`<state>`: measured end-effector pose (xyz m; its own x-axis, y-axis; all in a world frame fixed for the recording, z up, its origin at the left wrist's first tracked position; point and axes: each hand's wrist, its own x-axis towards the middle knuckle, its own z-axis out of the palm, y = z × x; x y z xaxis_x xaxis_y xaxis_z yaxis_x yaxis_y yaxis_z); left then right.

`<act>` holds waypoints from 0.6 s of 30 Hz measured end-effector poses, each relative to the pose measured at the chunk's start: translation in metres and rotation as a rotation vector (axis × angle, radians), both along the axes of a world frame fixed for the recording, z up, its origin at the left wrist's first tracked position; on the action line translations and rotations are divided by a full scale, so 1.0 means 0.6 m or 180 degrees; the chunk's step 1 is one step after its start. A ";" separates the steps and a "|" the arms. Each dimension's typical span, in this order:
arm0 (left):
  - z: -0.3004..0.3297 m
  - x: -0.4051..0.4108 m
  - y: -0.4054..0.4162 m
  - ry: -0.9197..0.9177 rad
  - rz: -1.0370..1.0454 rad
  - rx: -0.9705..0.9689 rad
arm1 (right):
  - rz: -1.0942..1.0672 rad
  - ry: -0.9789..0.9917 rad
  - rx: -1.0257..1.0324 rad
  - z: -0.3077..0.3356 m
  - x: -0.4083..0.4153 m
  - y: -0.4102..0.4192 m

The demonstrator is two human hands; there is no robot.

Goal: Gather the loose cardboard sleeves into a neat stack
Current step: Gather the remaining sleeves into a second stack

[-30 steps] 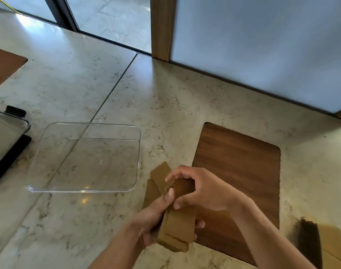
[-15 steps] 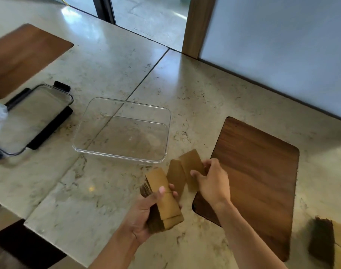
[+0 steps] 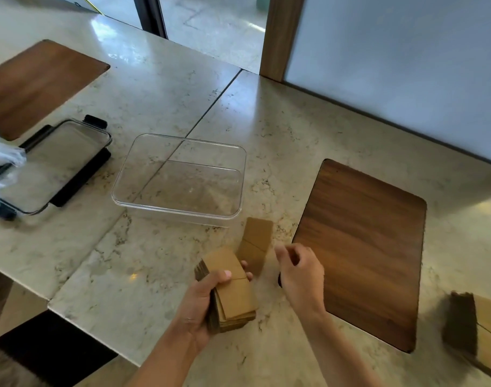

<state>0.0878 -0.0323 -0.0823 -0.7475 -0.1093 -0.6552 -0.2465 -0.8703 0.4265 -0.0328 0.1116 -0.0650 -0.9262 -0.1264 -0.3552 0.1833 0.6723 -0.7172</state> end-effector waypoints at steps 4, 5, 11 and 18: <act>-0.007 0.003 -0.016 0.0348 0.0419 -0.0110 | 0.0700 0.0239 0.1128 -0.014 0.011 -0.054; -0.004 0.002 -0.016 0.0347 0.0466 -0.0138 | 0.0834 0.0361 0.1227 -0.021 0.025 -0.069; 0.011 -0.004 -0.027 0.0052 0.0642 -0.0803 | 0.0060 -0.0134 -0.0209 -0.021 0.001 -0.043; 0.026 -0.018 -0.019 -0.0223 0.0869 -0.1046 | -0.0603 -0.0798 -0.1503 0.004 -0.011 -0.017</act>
